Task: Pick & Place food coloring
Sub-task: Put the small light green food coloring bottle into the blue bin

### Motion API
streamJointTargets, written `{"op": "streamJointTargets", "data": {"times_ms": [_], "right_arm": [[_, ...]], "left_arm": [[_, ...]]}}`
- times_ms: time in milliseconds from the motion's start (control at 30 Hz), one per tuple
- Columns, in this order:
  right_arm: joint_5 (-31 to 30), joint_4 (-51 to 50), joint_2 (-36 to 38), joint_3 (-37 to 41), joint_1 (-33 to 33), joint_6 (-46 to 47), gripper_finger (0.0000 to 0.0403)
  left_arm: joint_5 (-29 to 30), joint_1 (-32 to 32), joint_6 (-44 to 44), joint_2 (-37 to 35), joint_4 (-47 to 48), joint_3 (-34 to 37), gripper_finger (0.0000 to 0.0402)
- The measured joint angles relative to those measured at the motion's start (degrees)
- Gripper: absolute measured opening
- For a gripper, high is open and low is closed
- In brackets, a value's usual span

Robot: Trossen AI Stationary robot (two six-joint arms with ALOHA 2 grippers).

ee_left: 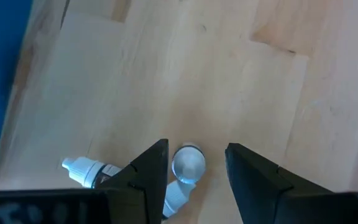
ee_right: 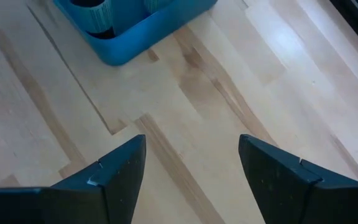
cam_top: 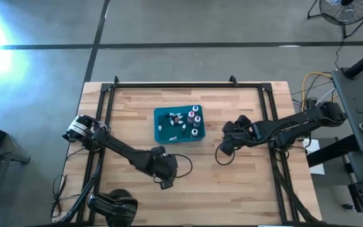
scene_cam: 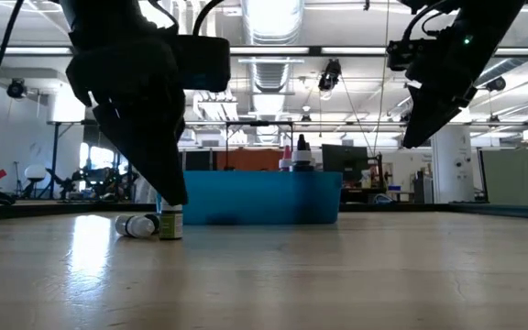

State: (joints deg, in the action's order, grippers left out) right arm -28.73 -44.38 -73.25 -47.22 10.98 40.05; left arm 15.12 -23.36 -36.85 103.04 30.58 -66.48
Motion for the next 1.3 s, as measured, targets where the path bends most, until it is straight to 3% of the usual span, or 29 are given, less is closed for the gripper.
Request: {"op": "streamJointTargets", "data": {"times_ms": [200, 633, 767, 900, 1033, 1133, 1300], "right_arm": [[0.0, 0.06, 0.0, 0.11, 0.0, 0.0, 0.0249], [0.04, 0.22, -0.09, 1.18, 0.0, 0.0, 0.0249], [0.07, 0.24, -0.09, 1.18, 0.0, 0.24, 0.0249], [0.11, 0.24, -0.09, 1.05, 0.0, 0.24, 0.0249], [0.1, 0.34, -0.09, 1.13, 0.0, 0.28, 0.0249], [0.18, 1.36, -0.09, 1.49, -0.02, 0.22, 0.0249], [0.87, 3.38, -0.09, 1.57, -0.04, 0.3, 0.0249]], "left_arm": [[-2.22, 0.12, -0.93, 0.01, 0.9, 0.09, 0.0126], [-0.52, 0.57, -5.17, -0.02, 2.05, -1.03, 0.0038], [8.02, 1.16, -9.27, -2.25, 8.42, -4.71, 0.0033], [21.18, 1.76, -15.9, -7.52, 19.43, -9.58, 0.0032], [33.08, 4.02, -21.89, -13.48, 24.3, -10.38, 0.0036], [32.01, 9.56, -22.37, -15.83, 23.3, -7.22, 0.0059], [21.3, 19.35, -19.35, -15.34, 16.89, -4.18, 0.0134]]}}
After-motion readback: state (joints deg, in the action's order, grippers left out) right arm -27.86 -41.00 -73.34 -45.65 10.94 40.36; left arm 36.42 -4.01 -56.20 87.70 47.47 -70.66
